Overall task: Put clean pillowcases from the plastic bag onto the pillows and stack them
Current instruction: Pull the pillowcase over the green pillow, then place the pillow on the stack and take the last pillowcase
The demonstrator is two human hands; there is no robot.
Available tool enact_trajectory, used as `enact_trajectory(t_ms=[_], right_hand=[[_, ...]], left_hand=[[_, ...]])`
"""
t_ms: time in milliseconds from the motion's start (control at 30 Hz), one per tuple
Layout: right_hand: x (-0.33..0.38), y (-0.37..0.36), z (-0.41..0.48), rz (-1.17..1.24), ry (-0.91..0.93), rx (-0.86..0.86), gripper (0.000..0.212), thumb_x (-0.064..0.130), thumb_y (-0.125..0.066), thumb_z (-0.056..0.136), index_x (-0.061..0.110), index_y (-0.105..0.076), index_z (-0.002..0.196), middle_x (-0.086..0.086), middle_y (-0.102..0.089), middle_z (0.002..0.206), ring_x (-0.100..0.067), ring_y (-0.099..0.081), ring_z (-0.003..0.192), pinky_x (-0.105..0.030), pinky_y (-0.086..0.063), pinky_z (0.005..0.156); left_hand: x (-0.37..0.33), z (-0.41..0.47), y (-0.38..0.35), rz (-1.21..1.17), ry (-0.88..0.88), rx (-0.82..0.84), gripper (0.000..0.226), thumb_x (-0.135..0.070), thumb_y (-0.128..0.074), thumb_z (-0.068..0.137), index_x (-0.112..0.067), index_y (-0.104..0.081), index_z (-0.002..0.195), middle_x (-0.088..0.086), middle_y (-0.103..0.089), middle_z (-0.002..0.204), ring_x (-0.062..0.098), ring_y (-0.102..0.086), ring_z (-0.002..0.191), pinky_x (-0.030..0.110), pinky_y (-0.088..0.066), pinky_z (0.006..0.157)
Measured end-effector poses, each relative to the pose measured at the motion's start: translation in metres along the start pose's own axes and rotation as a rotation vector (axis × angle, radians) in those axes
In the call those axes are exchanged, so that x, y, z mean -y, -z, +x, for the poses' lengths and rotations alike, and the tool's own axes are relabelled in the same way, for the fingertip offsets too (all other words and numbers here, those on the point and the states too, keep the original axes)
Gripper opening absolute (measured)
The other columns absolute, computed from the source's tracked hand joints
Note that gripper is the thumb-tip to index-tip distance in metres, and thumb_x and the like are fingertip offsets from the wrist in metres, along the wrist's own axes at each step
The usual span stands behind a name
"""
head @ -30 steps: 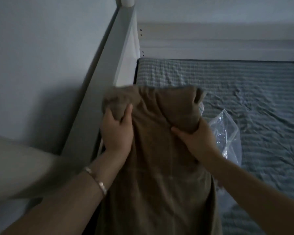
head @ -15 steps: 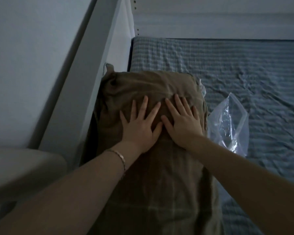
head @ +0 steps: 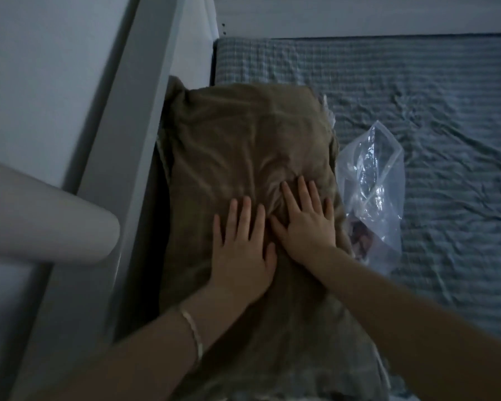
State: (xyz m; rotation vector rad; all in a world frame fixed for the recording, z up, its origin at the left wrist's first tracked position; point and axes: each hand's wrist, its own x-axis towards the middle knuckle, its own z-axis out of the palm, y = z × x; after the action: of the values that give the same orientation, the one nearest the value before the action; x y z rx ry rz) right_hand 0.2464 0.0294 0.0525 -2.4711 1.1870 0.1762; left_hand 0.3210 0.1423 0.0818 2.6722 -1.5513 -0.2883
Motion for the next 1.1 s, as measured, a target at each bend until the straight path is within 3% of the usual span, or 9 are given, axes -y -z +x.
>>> enact_trajectory(t_ms=[167, 367, 467, 533, 600, 700, 833, 967, 1100], right_hand=[[0.017, -0.013, -0.03, 0.085, 0.025, -0.094, 0.068, 0.054, -0.018, 0.09, 0.023, -0.01, 0.15, -0.005, -0.001, 0.158, -0.021, 0.002, 0.146, -0.042, 0.0, 0.116], [0.004, -0.022, -0.101, 0.102, 0.004, 0.028, 0.085, 0.066, -0.003, 0.076, 0.024, 0.005, 0.149, -0.003, 0.012, 0.157, -0.017, 0.014, 0.144, -0.039, 0.008, 0.116], [-0.004, -0.021, -0.137, 0.141, -0.028, 0.081, 0.084, 0.07, -0.003, 0.075, 0.029, 0.012, 0.148, -0.002, 0.022, 0.154, -0.02, 0.019, 0.143, -0.042, 0.009, 0.114], [-0.021, -0.026, -0.176, 0.141, 0.037, 0.138, 0.08, 0.075, -0.003, 0.071, 0.041, 0.021, 0.14, 0.007, 0.031, 0.147, -0.019, 0.016, 0.143, -0.043, -0.007, 0.116], [-0.04, -0.029, -0.199, 0.219, -0.067, 0.241, 0.079, 0.077, -0.014, 0.076, 0.045, 0.023, 0.138, 0.011, 0.029, 0.149, -0.021, -0.021, 0.142, -0.037, -0.04, 0.102], [-0.04, -0.026, -0.196, 0.339, -0.259, 0.24, 0.07, 0.06, -0.024, 0.092, 0.035, 0.011, 0.147, 0.008, 0.002, 0.158, -0.024, -0.054, 0.117, -0.035, -0.05, 0.084], [-0.022, -0.016, -0.203, 0.31, -0.123, 0.02, 0.061, 0.044, -0.024, 0.098, 0.02, -0.002, 0.15, 0.002, -0.003, 0.158, -0.016, -0.013, 0.144, -0.036, -0.016, 0.117], [-0.057, -0.036, -0.235, 0.164, -0.398, 0.56, 0.039, 0.031, -0.03, 0.101, 0.008, -0.046, 0.129, -0.008, -0.058, 0.115, -0.025, -0.057, 0.106, -0.034, -0.046, 0.083], [-0.097, -0.019, -0.255, 0.107, -0.519, 0.583, 0.022, 0.014, -0.042, 0.096, 0.009, -0.062, 0.103, -0.007, -0.062, 0.097, -0.021, -0.056, 0.083, -0.03, -0.048, 0.075]], left_hand=[[0.023, -0.012, -0.017, -0.1, 0.221, 0.173, 0.06, -0.052, -0.028, 0.093, -0.044, -0.001, 0.146, -0.006, 0.019, 0.156, 0.026, 0.021, 0.142, 0.065, 0.005, 0.107], [0.024, -0.078, -0.022, -0.127, 0.398, 0.134, 0.086, -0.061, 0.007, 0.071, -0.025, 0.006, 0.149, 0.011, 0.012, 0.157, 0.032, 0.011, 0.143, 0.058, 0.001, 0.113], [0.015, -0.103, -0.017, -0.125, 0.246, 0.036, 0.071, -0.06, -0.011, 0.086, -0.029, -0.004, 0.149, 0.01, 0.005, 0.157, 0.032, 0.004, 0.144, 0.056, -0.002, 0.112], [0.022, -0.121, -0.025, -0.154, 0.282, 0.122, 0.063, -0.06, -0.021, 0.092, -0.041, 0.006, 0.146, 0.0, 0.013, 0.157, 0.029, 0.008, 0.144, 0.056, -0.006, 0.113], [0.041, -0.132, -0.032, -0.338, 0.561, 0.293, 0.068, -0.066, -0.02, 0.087, -0.044, 0.012, 0.144, -0.002, 0.012, 0.157, 0.033, -0.002, 0.144, 0.056, -0.016, 0.113], [0.046, -0.127, -0.02, -0.508, 0.841, 0.31, 0.071, -0.064, -0.017, 0.09, -0.031, 0.007, 0.148, 0.015, -0.011, 0.155, 0.041, -0.027, 0.135, 0.053, -0.025, 0.111], [0.015, -0.131, -0.002, -0.238, 0.358, -0.001, 0.07, -0.046, -0.028, 0.096, -0.01, -0.001, 0.149, 0.013, 0.0, 0.157, 0.029, -0.007, 0.144, 0.043, -0.012, 0.115], [0.014, -0.148, -0.014, -0.137, 0.676, 0.391, 0.086, -0.067, -0.015, 0.088, -0.009, 0.0, 0.148, 0.019, -0.006, 0.155, 0.041, -0.022, 0.136, 0.054, -0.029, 0.108], [-0.019, -0.118, 0.022, -0.03, 0.56, 0.239, 0.077, -0.061, -0.02, 0.092, -0.004, -0.027, 0.143, 0.021, -0.022, 0.15, 0.038, -0.024, 0.136, 0.047, -0.023, 0.111]])
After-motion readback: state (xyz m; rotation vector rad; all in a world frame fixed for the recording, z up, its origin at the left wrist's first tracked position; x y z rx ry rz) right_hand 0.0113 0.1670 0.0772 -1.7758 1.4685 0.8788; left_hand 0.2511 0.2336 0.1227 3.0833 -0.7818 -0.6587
